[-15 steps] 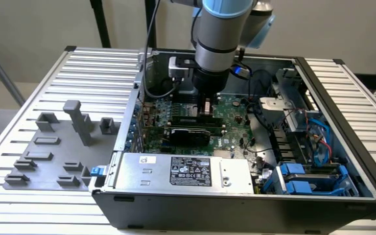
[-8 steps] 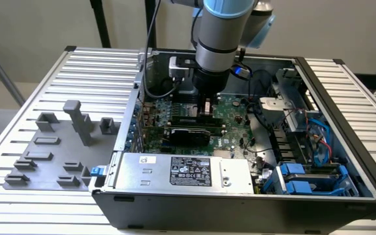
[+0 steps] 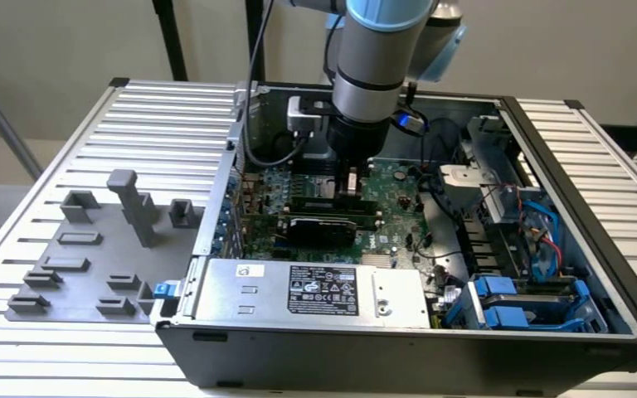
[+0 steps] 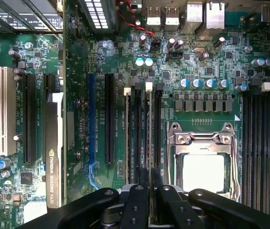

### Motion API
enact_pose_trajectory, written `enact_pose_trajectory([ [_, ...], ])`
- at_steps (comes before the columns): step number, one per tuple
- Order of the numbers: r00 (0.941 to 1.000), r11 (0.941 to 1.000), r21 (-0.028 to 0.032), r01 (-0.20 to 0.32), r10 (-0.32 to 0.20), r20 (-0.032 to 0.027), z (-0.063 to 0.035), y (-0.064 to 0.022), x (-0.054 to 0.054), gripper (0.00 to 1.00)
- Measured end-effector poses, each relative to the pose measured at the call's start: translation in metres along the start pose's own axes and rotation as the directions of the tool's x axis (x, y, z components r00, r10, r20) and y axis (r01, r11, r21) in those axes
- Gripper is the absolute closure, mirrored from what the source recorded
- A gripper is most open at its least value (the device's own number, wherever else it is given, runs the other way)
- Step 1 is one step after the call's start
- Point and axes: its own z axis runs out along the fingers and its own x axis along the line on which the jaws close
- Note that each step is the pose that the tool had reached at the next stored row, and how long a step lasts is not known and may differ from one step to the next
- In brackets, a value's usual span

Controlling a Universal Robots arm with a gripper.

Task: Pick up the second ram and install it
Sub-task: 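Insert the second ram into the second slot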

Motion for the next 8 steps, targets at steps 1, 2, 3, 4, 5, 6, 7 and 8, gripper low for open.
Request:
enact_pose_trajectory([
  [1,1.0,1.0,0.0001,0.0,0.0,0.0,0.0002,0.0,0.0,0.87],
  [2,1.0,1.0,0.0001,0.0,0.0,-0.0001,0.0005,-0.0001,0.0,0.87],
  [3,1.0,1.0,0.0001,0.0,0.0,-0.0003,0.0008,-0.0001,0.0,0.87],
  [4,1.0,1.0,0.0001,0.0,0.0,-0.0006,0.001,-0.0001,0.0,0.87],
  [5,1.0,1.0,0.0,0.0,0.0,-0.0007,0.0012,-0.0001,0.0,0.87],
  [6,1.0,1.0,0.0001,0.0,0.0,-0.0008,0.0015,-0.0001,0.0,0.87],
  [7,1.0,1.0,0.0001,0.0,0.0,-0.0009,0.0018,-0.0002,0.0,0.87],
  [8,1.0,1.0,0.0,0.0,0.0,-0.0009,0.002,-0.0002,0.0,0.87],
])
